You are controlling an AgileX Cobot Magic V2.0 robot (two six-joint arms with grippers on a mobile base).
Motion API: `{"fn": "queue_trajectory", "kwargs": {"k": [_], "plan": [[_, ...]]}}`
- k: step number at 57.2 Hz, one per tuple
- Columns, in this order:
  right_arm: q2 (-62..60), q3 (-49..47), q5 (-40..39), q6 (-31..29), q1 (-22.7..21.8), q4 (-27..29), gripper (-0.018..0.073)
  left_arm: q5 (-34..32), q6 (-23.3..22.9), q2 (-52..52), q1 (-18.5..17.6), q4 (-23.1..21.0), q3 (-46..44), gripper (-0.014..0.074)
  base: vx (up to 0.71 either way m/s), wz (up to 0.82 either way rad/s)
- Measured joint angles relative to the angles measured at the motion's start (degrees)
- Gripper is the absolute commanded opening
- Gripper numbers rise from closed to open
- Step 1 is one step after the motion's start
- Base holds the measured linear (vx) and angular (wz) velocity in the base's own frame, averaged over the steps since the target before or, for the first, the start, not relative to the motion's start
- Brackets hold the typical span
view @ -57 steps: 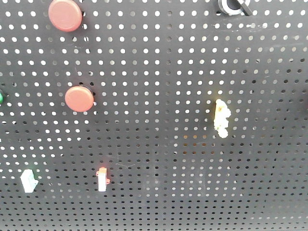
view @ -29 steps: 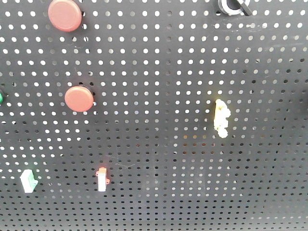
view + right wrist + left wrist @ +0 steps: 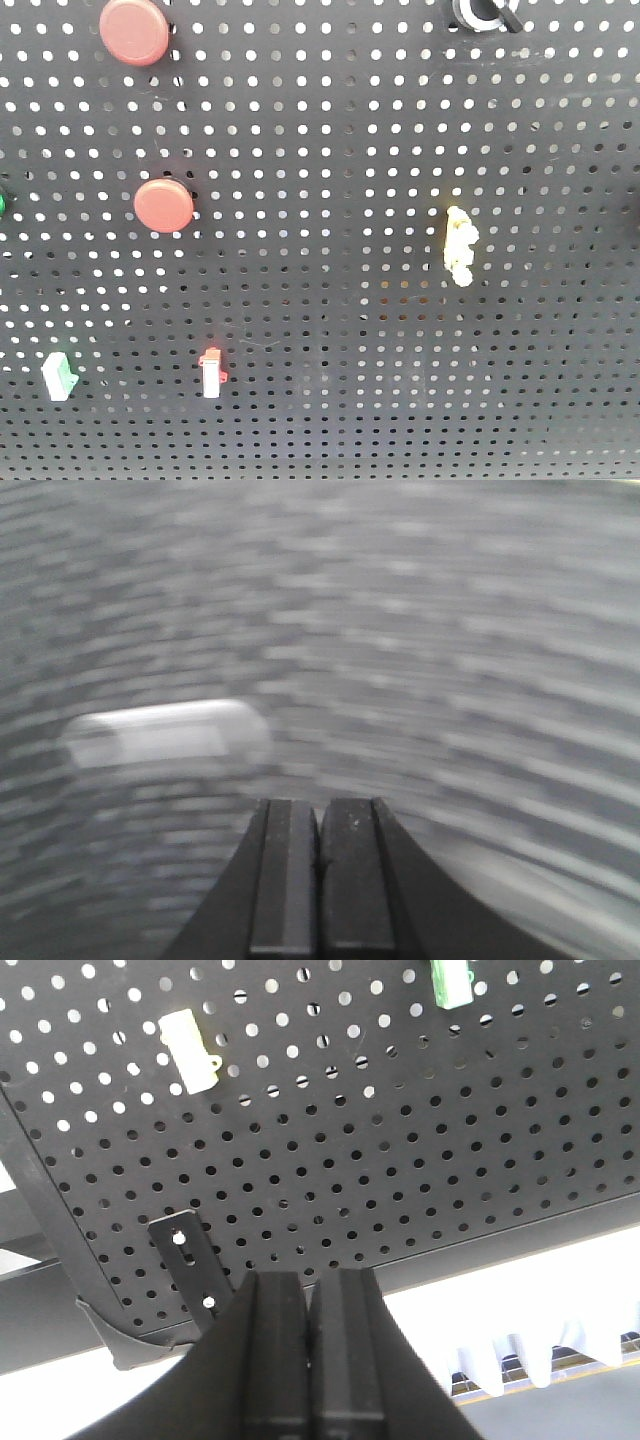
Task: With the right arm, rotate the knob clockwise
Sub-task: 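Raise the right gripper toward the black rotary knob near the board top, then lower the open right gripper over the knob and close on its handle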
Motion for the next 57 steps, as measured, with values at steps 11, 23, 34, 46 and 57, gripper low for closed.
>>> {"fn": "queue_trajectory", "kwargs": {"k": [11,23,34,46,57], "plan": [[6.8,-1.2,2.9,-7.5,11.3,-4.2,-0.0007,0.0,0.0,0.0,0.0,0.0,0.0,-0.0006,0.0,0.0],[6.6,-2.2,2.8,-7.4,11.7,-8.0,-0.0007,0.0,0.0,0.0,0.0,0.0,0.0,-0.0006,0.0,0.0],[6.6,-2.3,2.7,-7.3,11.7,-13.0,-0.0001,0.0,0.0,0.0,0.0,0.0,0.0,-0.0006,0.0,0.0],[6.6,-2.4,2.9,-6.0,11.7,-23.4,0.0043,0.0,0.0,0.0,0.0,0.0,0.0,-0.0006,0.0,0.0],[6.6,-2.4,4.2,1.1,10.6,-33.4,0.0152,0.0,0.0,0.0,0.0,0.0,0.0,-0.0006,0.0,0.0]]}}
